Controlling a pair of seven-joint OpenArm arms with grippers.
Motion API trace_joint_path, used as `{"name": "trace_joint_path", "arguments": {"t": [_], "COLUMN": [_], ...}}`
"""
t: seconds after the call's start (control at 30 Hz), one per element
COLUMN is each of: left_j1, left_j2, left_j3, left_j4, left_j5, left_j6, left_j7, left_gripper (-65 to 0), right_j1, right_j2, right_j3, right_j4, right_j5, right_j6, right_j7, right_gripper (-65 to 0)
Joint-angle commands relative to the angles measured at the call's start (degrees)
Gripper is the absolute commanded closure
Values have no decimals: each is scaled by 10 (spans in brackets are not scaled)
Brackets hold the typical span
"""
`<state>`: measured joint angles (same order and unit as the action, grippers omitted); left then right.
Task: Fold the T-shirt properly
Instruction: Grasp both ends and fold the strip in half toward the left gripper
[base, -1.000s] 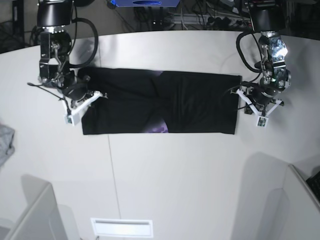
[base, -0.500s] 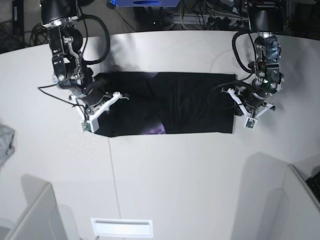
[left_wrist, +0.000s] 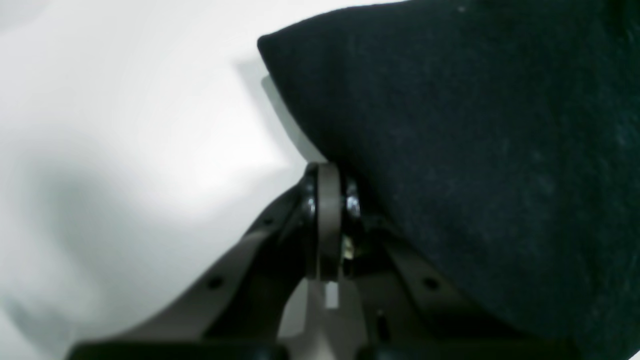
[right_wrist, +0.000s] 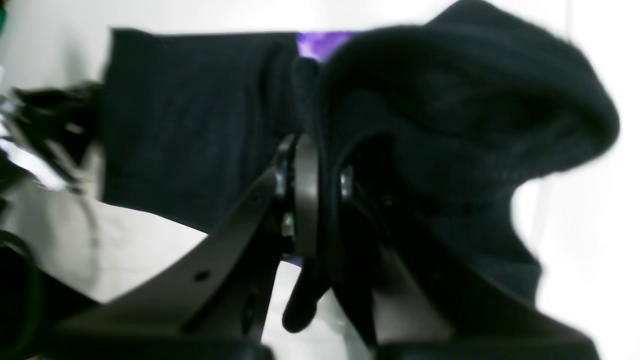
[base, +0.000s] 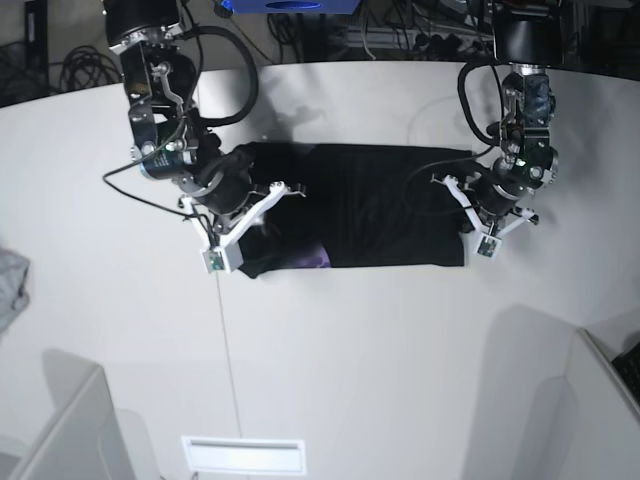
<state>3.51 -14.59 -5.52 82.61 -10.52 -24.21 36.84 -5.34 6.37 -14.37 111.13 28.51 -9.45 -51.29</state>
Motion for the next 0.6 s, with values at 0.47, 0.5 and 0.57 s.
{"name": "trace_joint_path", "arguments": {"t": [0.47, 0.5, 0.57], "left_j1": [5, 3, -7], "left_j2": [39, 43, 51], "left_j3": [9, 9, 22], "left_j4": [-4, -4, -5], "left_j5": [5, 5, 5], "left_j6": [-18, -18, -15], "left_j7": [41, 41, 41], "left_gripper": [0, 0, 0], "right_j1": [40, 41, 42], "right_j2": [-40, -40, -40], "right_j3": [-51, -51, -51], "right_j4": [15, 15, 15], "right_j5": [8, 8, 8], "right_j6": [4, 4, 4], "right_j7": [10, 10, 10], "right_gripper": [0, 0, 0]}}
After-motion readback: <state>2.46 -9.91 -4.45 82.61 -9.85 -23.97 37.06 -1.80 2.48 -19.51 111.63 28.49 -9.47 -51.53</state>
